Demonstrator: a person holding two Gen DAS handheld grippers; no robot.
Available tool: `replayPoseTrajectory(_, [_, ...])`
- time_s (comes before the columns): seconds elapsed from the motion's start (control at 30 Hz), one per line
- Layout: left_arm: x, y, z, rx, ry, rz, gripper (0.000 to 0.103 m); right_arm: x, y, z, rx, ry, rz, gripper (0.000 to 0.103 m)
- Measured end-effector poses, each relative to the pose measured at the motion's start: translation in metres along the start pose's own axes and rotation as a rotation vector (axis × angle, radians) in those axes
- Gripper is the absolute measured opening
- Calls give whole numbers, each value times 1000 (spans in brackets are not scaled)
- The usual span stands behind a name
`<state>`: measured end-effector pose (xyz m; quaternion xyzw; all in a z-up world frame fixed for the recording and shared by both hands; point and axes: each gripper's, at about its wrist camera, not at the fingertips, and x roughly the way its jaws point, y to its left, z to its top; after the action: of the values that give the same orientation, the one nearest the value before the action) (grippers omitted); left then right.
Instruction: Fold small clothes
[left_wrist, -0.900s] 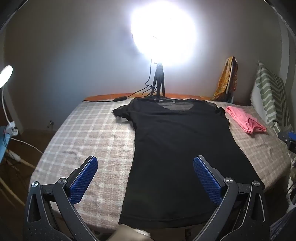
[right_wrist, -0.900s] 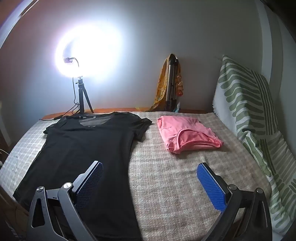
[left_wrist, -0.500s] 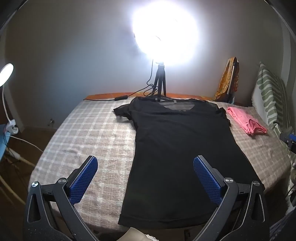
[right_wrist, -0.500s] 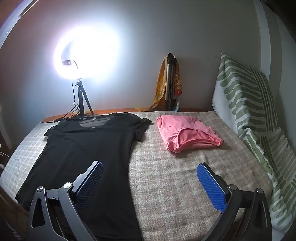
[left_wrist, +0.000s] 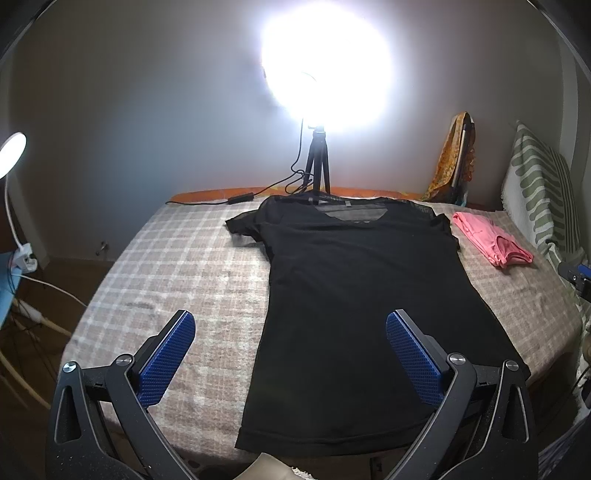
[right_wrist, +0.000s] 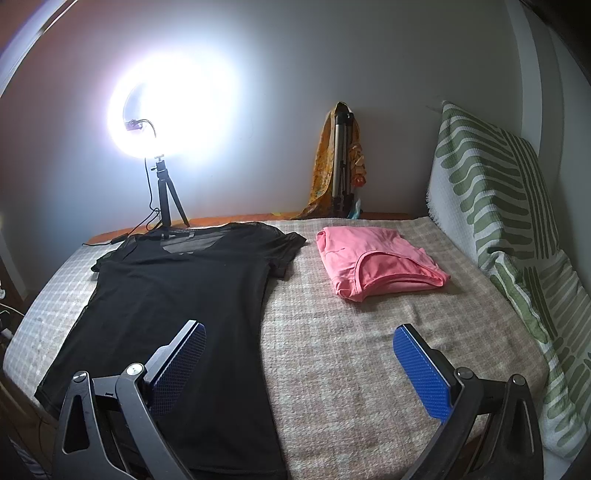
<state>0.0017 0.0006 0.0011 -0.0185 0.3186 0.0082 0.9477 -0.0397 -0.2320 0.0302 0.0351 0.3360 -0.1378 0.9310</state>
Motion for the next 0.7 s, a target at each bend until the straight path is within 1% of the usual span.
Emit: replayPoseTrajectory(0.7, [-5, -4, 1, 16, -21, 7, 102, 0, 0, -1, 3, 0, 5, 103])
